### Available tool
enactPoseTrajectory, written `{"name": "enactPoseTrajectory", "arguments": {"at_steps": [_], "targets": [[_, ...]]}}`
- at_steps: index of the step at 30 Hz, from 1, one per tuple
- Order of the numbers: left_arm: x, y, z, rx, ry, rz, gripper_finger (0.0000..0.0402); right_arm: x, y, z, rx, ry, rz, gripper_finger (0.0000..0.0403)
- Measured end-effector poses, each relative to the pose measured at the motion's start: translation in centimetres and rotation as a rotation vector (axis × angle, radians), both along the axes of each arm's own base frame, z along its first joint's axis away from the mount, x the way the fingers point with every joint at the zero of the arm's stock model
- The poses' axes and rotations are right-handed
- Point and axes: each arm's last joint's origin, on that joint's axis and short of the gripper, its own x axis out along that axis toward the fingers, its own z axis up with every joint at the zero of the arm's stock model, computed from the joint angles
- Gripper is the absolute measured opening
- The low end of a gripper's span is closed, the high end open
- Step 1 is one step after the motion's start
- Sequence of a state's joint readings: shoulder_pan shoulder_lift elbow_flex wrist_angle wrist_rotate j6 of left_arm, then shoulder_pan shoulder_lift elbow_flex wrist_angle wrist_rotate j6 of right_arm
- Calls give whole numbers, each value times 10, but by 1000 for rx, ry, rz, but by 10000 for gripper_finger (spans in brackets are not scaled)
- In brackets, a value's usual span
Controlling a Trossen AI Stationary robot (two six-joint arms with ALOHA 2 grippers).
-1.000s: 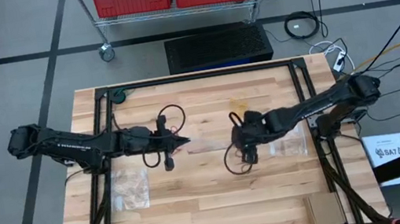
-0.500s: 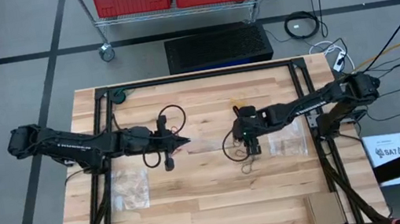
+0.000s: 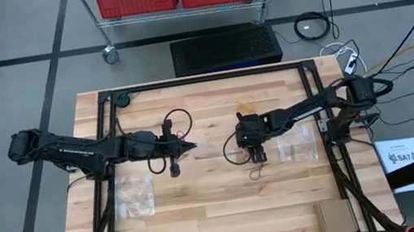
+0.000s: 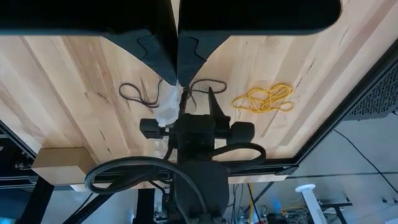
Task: Sort rubber bands
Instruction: Put the purple rubber band into the top right transparent zip bag
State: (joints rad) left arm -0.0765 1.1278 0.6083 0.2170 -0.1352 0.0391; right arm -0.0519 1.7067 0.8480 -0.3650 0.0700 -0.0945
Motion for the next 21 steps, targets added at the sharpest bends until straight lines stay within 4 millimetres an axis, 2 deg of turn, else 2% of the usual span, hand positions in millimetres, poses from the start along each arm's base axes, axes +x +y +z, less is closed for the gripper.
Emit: {"name": "enactPoseTrajectory", "arguments": {"at_steps": [3,5,7,11,12,17,21], "targets": [[0,0,0,0,2,0,0,0,0,-5,18,25,-25,182],[0,0,0,0,2,0,0,-1,1,-5,40,30,-50,159],[0,0,0,0,3,0,0,-1,1,-5,52,30,-64,123],[0,0,0,0,3,0,0,-1,3,-5,62,29,-83,26],[0,0,0,0,3,0,0,-1,4,-6,62,31,-83,14],[0,0,0,0,3,0,0,-1,15,-3,51,43,-71,3],[0,0,0,0,3,0,0,3,22,10,29,53,-78,1]]}}
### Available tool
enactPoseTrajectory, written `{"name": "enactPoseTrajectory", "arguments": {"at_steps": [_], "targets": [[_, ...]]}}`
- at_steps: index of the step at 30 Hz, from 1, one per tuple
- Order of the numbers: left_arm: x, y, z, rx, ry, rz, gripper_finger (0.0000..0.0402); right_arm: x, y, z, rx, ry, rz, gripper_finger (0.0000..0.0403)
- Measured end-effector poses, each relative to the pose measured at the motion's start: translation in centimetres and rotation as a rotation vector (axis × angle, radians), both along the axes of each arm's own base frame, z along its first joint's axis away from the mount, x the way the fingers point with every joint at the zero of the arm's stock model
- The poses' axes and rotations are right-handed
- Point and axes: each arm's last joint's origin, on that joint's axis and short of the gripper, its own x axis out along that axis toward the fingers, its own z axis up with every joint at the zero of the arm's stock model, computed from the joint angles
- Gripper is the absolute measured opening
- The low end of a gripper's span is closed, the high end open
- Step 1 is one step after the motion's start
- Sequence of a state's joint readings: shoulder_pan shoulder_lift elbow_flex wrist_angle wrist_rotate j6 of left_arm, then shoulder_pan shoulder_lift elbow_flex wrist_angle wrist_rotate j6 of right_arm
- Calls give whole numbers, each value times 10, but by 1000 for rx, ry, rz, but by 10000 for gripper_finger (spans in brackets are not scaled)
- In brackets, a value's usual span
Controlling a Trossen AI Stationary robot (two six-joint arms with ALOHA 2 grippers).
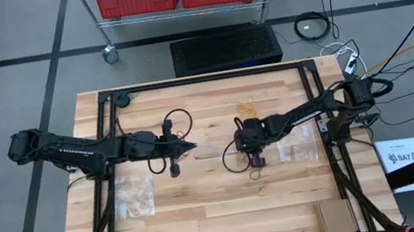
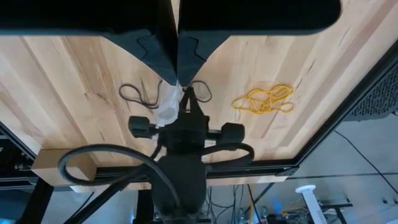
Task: Sort rubber bands
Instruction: Put the purple rubber band into the top right transparent zip bag
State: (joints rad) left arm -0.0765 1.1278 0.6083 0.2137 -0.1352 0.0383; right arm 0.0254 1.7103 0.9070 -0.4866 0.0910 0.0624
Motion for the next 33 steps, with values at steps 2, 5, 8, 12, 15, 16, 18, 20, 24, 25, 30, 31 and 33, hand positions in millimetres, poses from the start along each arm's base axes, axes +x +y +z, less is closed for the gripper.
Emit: {"name": "enactPoseTrajectory", "arguments": {"at_steps": [2,5,8,12,15,16,18,20,24,25,30,31,33], "targets": [[0,0,0,0,4,0,0,0,5,9,27,34,16,0],[0,0,-1,-2,6,1,0,7,10,32,28,-3,32,0],[0,0,-1,-3,7,1,0,8,16,50,-6,20,25,1],[0,0,-1,-4,10,1,0,10,28,82,-52,4,28,1],[0,0,-1,-3,10,2,0,13,38,104,-91,-1,31,1],[0,0,-1,-4,10,1,0,14,41,113,-94,-9,32,1],[0,0,-1,-4,10,1,0,17,48,131,-90,-50,40,1],[0,0,-1,-4,10,1,0,20,56,149,-115,-104,49,0],[0,0,-1,-4,9,2,0,27,65,182,-182,-253,51,0],[0,0,-1,-4,8,2,0,29,66,188,-193,-286,51,0],[0,0,0,-4,3,2,0,40,69,204,-246,-441,56,0],[0,0,0,-5,4,2,0,42,69,204,-266,-455,55,0],[0,0,0,-5,3,2,0,46,68,203,-332,-465,49,0]]}}
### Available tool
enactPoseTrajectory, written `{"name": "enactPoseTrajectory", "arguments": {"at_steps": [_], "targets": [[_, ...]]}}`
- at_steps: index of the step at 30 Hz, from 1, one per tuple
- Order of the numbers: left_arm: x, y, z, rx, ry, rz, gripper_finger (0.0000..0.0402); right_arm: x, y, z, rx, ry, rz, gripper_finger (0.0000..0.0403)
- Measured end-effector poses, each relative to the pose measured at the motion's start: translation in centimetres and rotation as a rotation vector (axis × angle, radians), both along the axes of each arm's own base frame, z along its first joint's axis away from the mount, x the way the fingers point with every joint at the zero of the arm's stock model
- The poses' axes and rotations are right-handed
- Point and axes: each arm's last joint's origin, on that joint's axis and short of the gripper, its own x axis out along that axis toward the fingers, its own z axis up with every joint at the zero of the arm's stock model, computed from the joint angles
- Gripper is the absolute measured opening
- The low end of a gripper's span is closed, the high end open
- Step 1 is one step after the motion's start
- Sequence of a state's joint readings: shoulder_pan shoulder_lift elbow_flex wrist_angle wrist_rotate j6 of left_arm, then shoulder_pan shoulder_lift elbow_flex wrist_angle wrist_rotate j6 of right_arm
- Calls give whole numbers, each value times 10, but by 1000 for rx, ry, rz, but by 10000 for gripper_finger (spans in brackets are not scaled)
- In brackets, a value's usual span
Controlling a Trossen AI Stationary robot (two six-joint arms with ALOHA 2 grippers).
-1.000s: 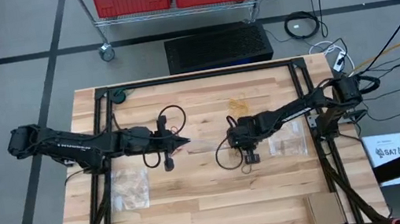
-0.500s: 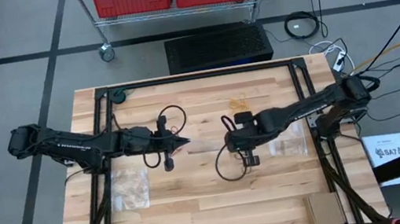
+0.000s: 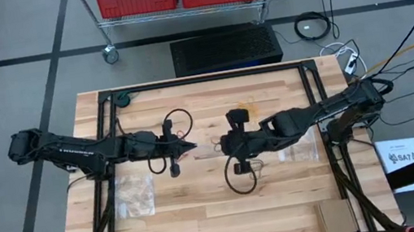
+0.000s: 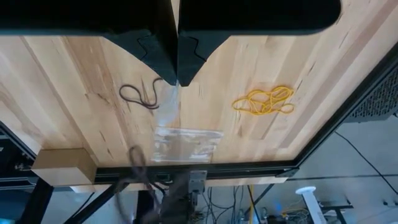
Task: Sort rubber bands
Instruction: Put the purple rubber band into the top right transparent zip bag
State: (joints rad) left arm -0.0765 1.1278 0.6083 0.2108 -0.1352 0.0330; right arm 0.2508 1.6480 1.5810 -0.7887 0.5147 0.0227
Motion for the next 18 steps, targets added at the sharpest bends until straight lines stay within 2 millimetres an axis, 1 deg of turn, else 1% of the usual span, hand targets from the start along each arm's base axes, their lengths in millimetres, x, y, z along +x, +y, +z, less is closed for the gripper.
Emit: {"name": "enactPoseTrajectory", "arguments": {"at_steps": [4,13,18], "targets": [[0,0,0,0,0,0,0,8,1,-8,-54,2,-28,0],[0,0,0,-1,-5,0,0,27,7,-29,-82,8,-33,0],[0,0,0,-1,-3,1,0,29,13,-35,-52,3,-51,0]]}}
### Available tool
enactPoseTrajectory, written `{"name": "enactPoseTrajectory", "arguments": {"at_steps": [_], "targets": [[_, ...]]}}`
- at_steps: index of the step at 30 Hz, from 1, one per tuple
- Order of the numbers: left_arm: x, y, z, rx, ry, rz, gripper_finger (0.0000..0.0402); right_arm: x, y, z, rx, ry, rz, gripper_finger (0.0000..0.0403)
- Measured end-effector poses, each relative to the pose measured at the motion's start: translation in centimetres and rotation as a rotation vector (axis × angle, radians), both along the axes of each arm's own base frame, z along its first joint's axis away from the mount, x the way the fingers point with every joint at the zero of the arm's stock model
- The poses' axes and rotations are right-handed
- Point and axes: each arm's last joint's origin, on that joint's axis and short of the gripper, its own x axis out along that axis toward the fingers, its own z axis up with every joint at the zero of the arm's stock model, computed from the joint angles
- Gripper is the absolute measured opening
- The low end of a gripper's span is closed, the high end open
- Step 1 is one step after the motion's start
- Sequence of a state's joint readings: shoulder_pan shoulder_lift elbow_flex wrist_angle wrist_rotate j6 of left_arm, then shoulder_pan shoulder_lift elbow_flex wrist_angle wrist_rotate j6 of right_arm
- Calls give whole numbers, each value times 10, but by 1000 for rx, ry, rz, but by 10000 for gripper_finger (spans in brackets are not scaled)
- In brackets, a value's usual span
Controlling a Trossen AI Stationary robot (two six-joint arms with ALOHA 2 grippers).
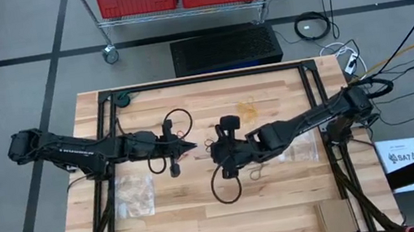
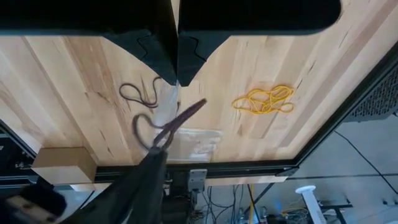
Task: Sort rubber bands
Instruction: Put the purple rubber band into the top right transparent zip bag
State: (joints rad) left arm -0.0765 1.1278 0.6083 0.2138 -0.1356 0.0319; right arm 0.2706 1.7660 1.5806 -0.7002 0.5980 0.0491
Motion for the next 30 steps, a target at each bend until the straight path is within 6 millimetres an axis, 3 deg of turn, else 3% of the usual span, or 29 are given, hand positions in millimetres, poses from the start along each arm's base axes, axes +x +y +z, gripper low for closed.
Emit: {"name": "enactPoseTrajectory", "arguments": {"at_steps": [7,21,30], "targets": [[0,0,0,0,-2,0,0,-2,5,-1,88,-31,-44,0],[0,0,0,-1,-4,-2,0,15,-22,-27,272,60,-96,0],[0,-1,0,-2,5,-10,0,14,-32,-23,273,35,-144,0]]}}
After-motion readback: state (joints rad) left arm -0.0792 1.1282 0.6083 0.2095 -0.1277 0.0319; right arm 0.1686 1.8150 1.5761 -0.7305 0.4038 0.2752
